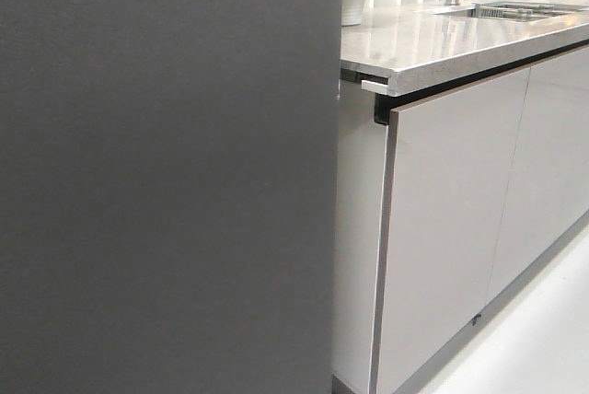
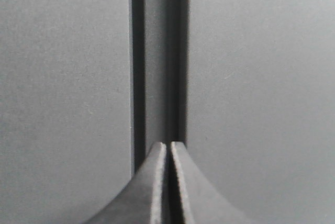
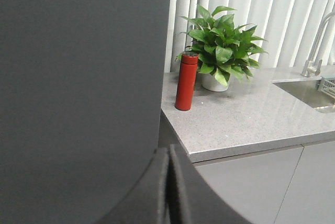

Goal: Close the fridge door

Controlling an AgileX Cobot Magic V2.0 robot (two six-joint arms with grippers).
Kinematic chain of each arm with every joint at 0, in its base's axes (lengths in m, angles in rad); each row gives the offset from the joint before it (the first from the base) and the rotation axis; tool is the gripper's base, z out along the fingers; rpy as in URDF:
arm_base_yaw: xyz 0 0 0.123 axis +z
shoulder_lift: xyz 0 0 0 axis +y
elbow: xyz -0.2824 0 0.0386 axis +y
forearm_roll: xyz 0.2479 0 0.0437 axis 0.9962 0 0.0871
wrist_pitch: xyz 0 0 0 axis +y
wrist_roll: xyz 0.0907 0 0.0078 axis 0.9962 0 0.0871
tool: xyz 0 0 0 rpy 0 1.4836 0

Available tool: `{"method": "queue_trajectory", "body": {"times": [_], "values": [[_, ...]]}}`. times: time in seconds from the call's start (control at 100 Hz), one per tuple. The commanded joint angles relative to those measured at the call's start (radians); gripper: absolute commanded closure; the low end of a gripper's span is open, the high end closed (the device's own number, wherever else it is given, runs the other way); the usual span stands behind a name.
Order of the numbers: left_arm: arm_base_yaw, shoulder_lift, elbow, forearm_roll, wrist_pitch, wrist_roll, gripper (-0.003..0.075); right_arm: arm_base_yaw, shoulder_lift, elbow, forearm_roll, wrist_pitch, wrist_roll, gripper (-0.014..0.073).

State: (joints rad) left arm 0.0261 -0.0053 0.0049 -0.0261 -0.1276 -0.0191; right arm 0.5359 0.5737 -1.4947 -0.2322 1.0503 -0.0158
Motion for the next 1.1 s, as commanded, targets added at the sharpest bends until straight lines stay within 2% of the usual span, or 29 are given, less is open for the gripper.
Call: {"method": "queue_trajectory", "body": {"times": [0.0, 0.08, 0.22, 0.36, 0.42, 0.57, 0.66, 0.91, 1.09], "values": [[-0.001, -0.011, 0.035, -0.004, -0.072, -0.004, 0.0740, -0.007, 0.013, -0.013, -0.071, -0.072, -0.055, 0.0638], [-0.001, -0.011, 0.035, -0.004, -0.072, -0.004, 0.0740, -0.007, 0.011, -0.013, -0.137, -0.072, -0.060, 0.0638], [-0.001, -0.011, 0.035, -0.004, -0.072, -0.004, 0.0740, -0.017, 0.006, 0.003, -0.139, -0.075, -0.060, 0.0638], [-0.001, -0.011, 0.035, -0.004, -0.072, -0.004, 0.0740, -0.092, -0.034, 0.100, -0.142, -0.153, -0.055, 0.0638], [-0.001, -0.011, 0.035, -0.004, -0.072, -0.004, 0.0740, -0.137, -0.067, 0.191, -0.140, -0.230, -0.026, 0.0638], [-0.001, -0.011, 0.035, -0.004, -0.072, -0.004, 0.0740, -0.277, -0.180, 0.473, -0.136, -0.546, 0.179, 0.0638], [-0.001, -0.011, 0.035, -0.004, -0.072, -0.004, 0.0740, -0.358, -0.242, 0.654, -0.102, -0.687, 0.272, 0.0638], [-0.001, -0.011, 0.035, -0.004, -0.072, -0.004, 0.0740, -0.556, -0.380, 1.110, 0.011, -0.848, 0.283, 0.0638], [-0.001, -0.011, 0.035, -0.004, -0.072, -0.004, 0.0740, -0.657, -0.493, 1.393, 0.035, -1.050, 0.283, 0.0638]]}}
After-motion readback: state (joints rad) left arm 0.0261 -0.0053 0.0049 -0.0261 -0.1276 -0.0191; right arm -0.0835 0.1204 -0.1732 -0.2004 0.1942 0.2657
